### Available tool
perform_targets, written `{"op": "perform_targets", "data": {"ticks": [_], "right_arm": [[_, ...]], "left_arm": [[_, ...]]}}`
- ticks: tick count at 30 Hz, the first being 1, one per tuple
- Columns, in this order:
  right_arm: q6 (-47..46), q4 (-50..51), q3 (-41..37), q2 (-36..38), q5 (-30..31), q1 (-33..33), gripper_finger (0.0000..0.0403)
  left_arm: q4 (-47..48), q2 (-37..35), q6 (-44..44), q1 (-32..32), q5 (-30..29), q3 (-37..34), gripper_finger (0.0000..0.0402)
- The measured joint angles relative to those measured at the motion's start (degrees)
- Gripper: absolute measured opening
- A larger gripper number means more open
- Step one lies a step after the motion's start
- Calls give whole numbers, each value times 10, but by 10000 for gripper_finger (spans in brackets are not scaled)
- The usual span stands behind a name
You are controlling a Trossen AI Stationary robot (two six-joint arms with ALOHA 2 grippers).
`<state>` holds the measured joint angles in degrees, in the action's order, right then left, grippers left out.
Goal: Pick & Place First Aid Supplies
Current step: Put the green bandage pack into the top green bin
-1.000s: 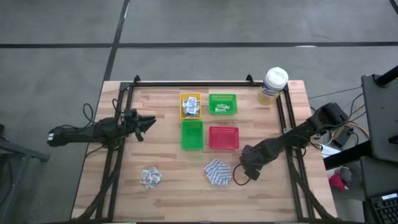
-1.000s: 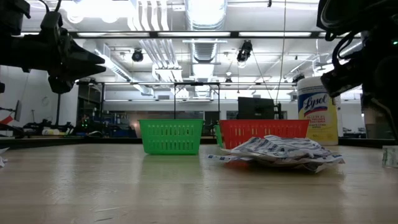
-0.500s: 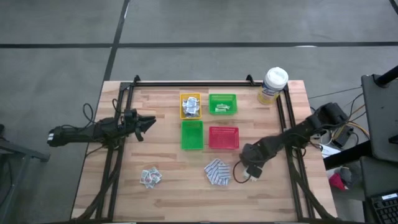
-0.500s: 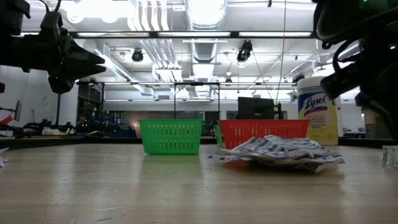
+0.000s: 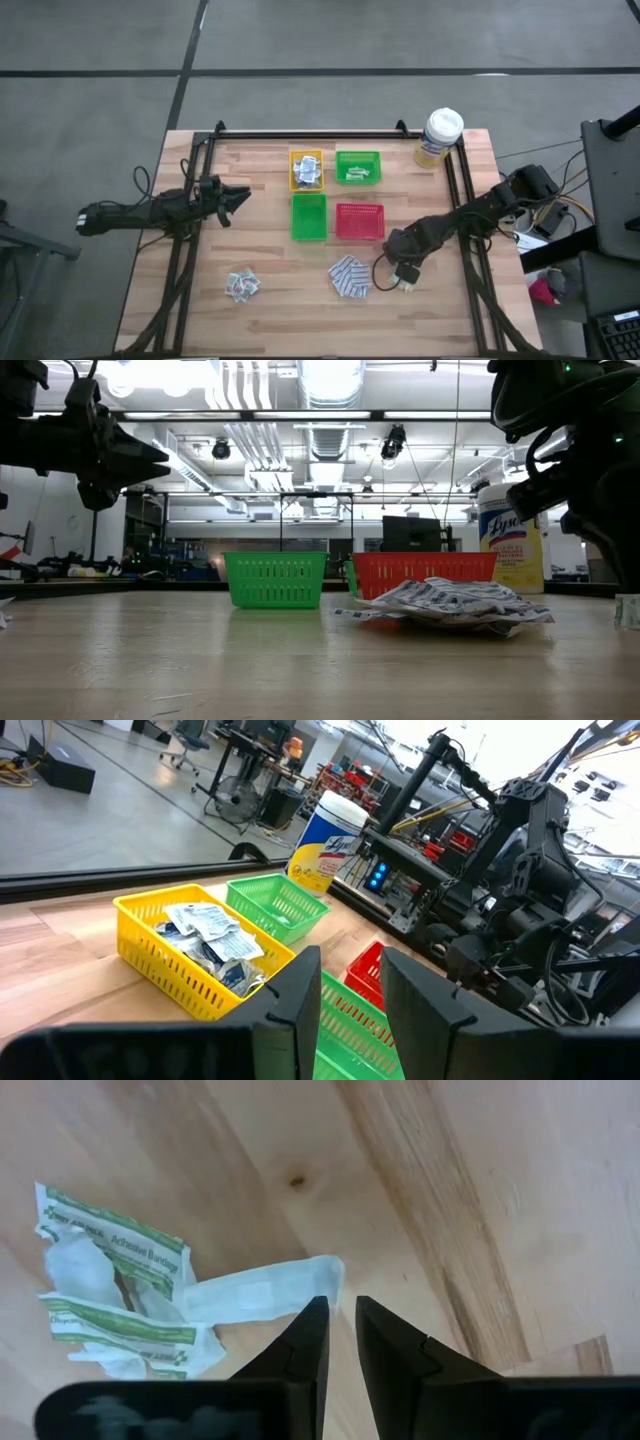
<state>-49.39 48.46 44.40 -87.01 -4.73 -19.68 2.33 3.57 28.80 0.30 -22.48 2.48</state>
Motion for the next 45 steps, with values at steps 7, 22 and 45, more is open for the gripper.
{"op": "perform_targets", "data": {"ticks": [7,22,45], "right_arm": [[1,0,0,3,-1,0,89],[35,-35,-8,3,-3,0,101],[30,-60,-42,4,-10,4,27]], "left_arm": [[-1,0,0,0,0,0,108],[-2,0,0,0,0,0,108],[-2,0,0,0,0,0,108]]}}
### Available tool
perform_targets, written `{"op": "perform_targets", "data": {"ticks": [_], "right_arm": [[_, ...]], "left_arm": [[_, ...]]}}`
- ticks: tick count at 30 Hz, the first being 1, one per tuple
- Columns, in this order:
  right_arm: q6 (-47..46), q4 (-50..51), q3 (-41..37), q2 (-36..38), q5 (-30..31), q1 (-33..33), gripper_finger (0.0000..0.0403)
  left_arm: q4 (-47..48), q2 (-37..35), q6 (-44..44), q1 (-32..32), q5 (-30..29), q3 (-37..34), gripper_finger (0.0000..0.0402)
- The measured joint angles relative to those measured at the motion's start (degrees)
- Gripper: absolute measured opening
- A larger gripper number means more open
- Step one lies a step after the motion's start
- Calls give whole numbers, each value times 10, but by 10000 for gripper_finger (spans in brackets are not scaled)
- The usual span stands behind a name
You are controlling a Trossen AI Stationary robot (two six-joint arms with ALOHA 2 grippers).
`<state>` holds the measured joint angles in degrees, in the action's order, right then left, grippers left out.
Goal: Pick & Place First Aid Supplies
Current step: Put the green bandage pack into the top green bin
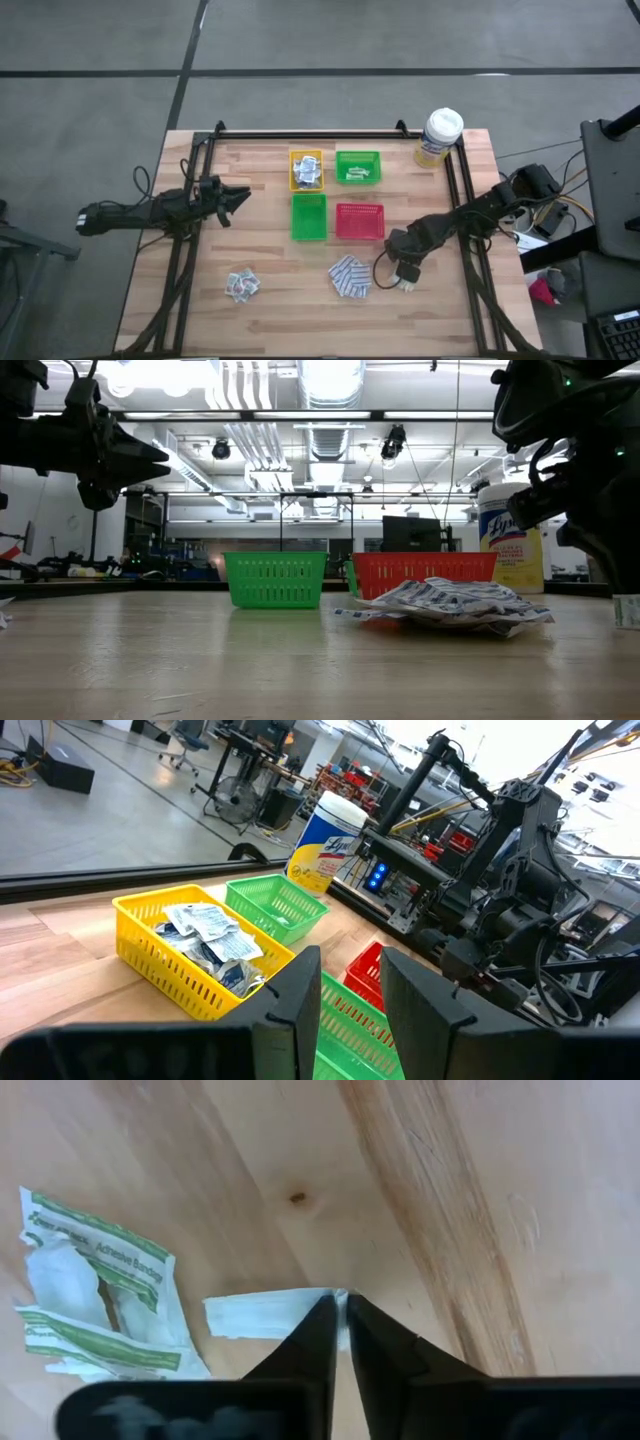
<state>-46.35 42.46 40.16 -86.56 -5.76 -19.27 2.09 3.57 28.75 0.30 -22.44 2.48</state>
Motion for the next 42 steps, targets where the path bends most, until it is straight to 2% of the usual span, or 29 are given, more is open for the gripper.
{"op": "perform_targets", "data": {"ticks": [4,14,19,30,35,42], "right_arm": [[0,1,0,0,1,1,11],[-2,14,-4,22,-7,11,8],[-2,9,-3,68,19,23,8],[26,-1,-2,222,118,82,8],[49,-75,-2,278,155,125,8],[82,-284,-1,295,222,212,8]], "left_arm": [[0,0,0,0,0,0,108],[0,0,0,0,0,0,108],[0,0,0,0,0,0,108],[-1,0,-2,0,0,0,108],[-2,0,-24,0,-3,0,108],[-3,0,-35,0,-35,0,108]]}}
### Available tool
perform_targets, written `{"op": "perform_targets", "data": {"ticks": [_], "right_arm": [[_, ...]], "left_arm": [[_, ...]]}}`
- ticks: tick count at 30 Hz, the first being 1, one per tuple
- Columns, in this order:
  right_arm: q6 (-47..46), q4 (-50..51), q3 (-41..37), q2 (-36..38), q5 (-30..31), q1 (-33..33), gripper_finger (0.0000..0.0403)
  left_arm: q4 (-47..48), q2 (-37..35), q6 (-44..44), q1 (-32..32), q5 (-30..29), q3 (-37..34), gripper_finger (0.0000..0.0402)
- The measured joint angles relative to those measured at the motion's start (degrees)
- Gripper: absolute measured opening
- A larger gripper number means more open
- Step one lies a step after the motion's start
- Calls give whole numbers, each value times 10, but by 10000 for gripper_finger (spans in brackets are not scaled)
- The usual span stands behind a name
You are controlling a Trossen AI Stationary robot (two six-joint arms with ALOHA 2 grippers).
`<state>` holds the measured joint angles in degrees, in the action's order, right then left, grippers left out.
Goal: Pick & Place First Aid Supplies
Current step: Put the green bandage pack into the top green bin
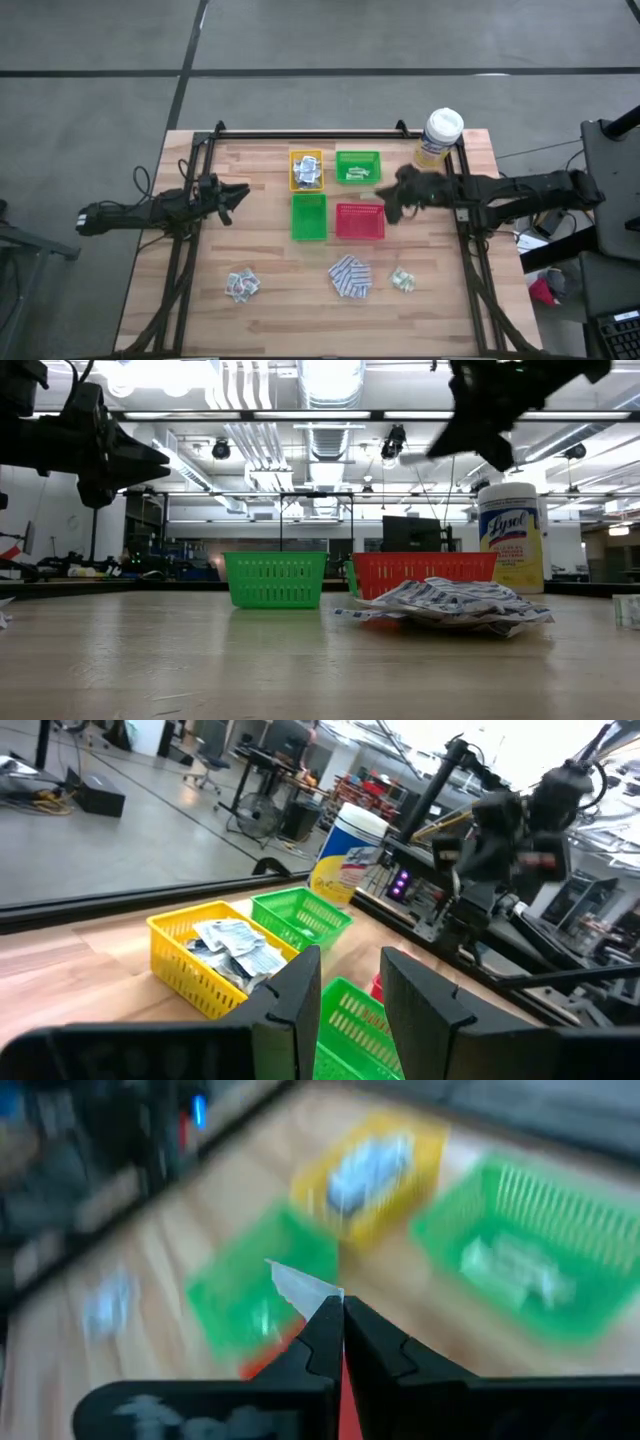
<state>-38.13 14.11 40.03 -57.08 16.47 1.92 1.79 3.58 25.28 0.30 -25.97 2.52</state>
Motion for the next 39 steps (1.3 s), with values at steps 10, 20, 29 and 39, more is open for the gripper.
{"op": "perform_targets", "data": {"ticks": [10,20,29,39], "right_arm": [[-21,-134,16,-88,14,148,8],[-13,26,175,-255,-35,216,8],[-6,218,330,-401,-36,231,8],[-2,294,391,-509,-52,232,8]], "left_arm": [[-1,0,-1,0,-45,0,108],[-1,0,0,0,-65,0,108],[-1,0,0,0,-65,0,108],[0,0,0,0,-65,0,108]]}}
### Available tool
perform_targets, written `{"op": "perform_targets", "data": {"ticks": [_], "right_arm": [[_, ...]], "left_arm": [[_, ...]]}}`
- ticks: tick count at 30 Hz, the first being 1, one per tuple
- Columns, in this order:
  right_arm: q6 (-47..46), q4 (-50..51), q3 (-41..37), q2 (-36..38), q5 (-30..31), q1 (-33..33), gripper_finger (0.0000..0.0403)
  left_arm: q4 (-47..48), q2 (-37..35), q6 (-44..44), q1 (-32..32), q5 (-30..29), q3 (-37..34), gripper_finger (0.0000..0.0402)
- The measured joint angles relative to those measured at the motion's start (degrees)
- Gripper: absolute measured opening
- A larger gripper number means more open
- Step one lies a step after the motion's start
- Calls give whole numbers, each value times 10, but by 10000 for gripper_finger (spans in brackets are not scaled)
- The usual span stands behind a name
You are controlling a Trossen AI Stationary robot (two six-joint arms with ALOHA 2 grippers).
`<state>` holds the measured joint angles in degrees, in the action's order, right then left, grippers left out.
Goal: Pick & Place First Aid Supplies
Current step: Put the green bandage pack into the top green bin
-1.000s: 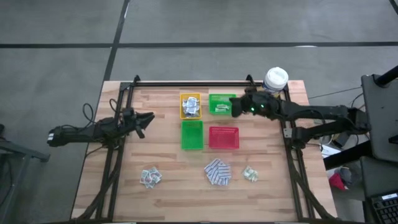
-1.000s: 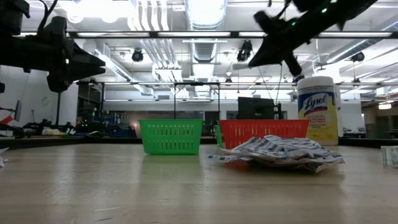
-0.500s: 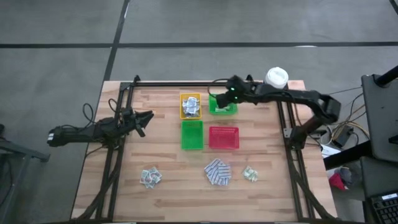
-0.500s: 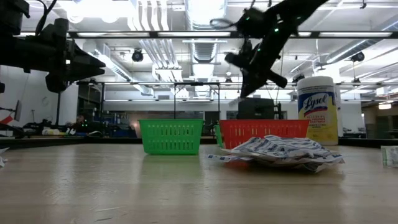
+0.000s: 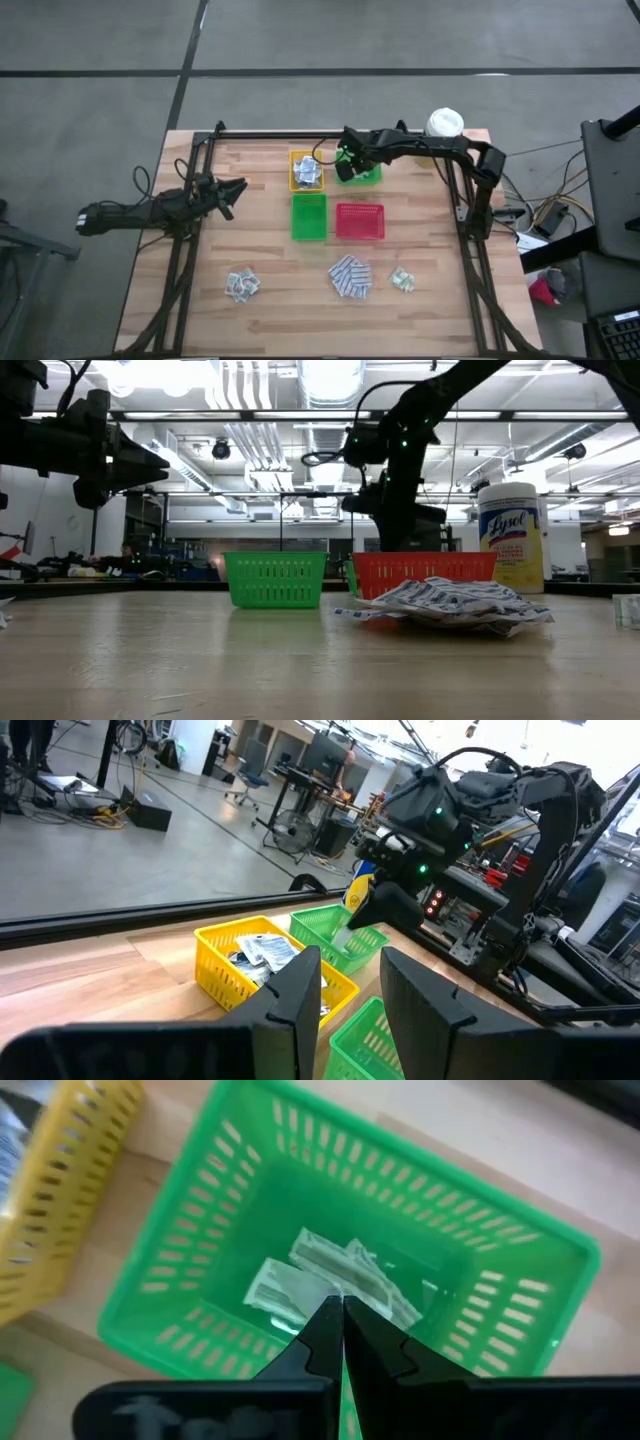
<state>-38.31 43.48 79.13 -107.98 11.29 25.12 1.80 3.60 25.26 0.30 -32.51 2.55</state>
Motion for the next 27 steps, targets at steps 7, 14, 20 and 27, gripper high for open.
{"op": "perform_targets", "data": {"ticks": [7,14,20,27], "right_arm": [[-3,-3,0,-17,-9,6,8],[2,-9,-1,-15,-8,9,9],[25,-10,0,-13,-8,11,26],[30,-10,0,-13,-8,12,75]], "left_arm": [[2,0,-5,0,-1,1,108],[3,0,-12,0,-2,1,108],[3,0,-12,0,-2,1,108],[3,0,-12,0,-2,1,108]]}}
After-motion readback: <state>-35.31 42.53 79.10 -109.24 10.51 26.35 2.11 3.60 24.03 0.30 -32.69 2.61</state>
